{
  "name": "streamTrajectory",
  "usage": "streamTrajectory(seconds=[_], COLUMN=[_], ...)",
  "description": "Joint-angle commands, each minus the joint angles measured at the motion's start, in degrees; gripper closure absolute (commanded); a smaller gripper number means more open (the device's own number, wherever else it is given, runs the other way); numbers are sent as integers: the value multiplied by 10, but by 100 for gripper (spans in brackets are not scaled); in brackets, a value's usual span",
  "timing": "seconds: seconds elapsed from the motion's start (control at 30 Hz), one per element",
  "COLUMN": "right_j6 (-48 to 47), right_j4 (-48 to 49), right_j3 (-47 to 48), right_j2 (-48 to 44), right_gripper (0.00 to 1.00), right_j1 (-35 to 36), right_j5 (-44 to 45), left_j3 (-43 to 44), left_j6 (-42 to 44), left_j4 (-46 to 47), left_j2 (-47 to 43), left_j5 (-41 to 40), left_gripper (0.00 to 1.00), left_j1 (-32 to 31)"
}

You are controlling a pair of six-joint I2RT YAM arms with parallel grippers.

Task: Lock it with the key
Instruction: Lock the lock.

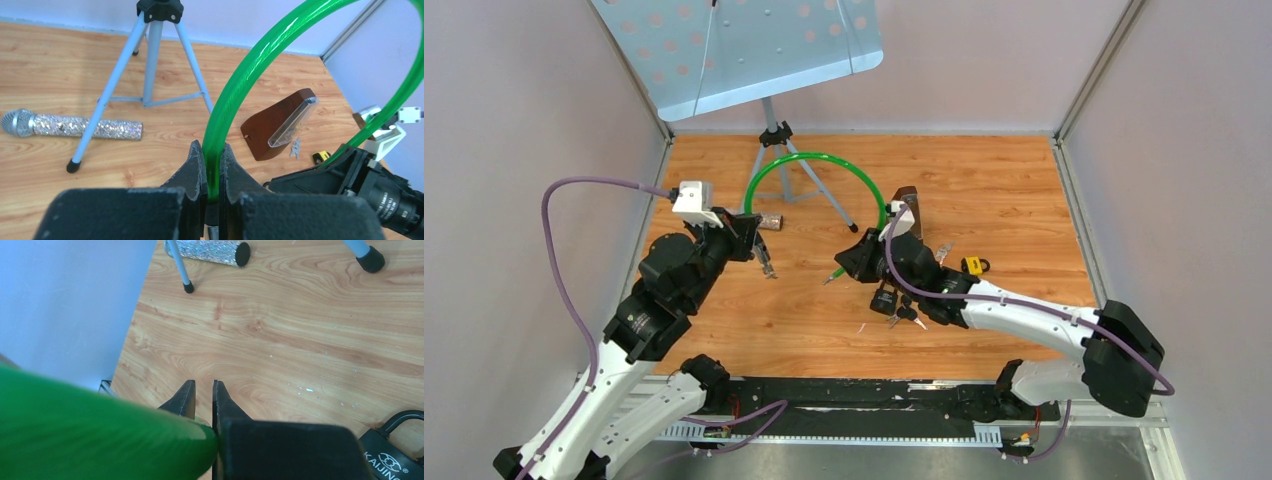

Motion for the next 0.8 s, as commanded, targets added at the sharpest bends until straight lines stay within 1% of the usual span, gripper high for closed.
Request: streamTrajectory(seconds=[0.0, 0.13, 0.2, 0.3, 0.37, 0.53, 0.77], right_j6=[6, -11, -17, -43, -66, -125, -186], right_j4=[7, -1, -2, -1, 0, 23, 57], right_j3=[48, 75, 91, 123, 141, 169, 183], right_j2=[-56, -83, -88, -81, -71, -50, -35], right_gripper=[100, 100, 100, 100, 100, 100, 100], right_j1=[4, 4, 4, 8, 13, 34, 78], right_j5=[1, 8, 9, 11, 17, 25, 40], left_j3=[-3, -25, -41, -66, -66, -47, -31], left_j6=[-75, -135, -167, -214, -228, -244, -297], left_j4=[17, 18, 33, 69, 78, 66, 50], left_j2=[-6, 0, 5, 12, 19, 32, 34], left_j5=[-3, 43, 70, 110, 123, 129, 114], left_gripper=[100, 100, 100, 100, 100, 100, 100], left_j1=[0, 0, 0, 0, 0, 1, 0])
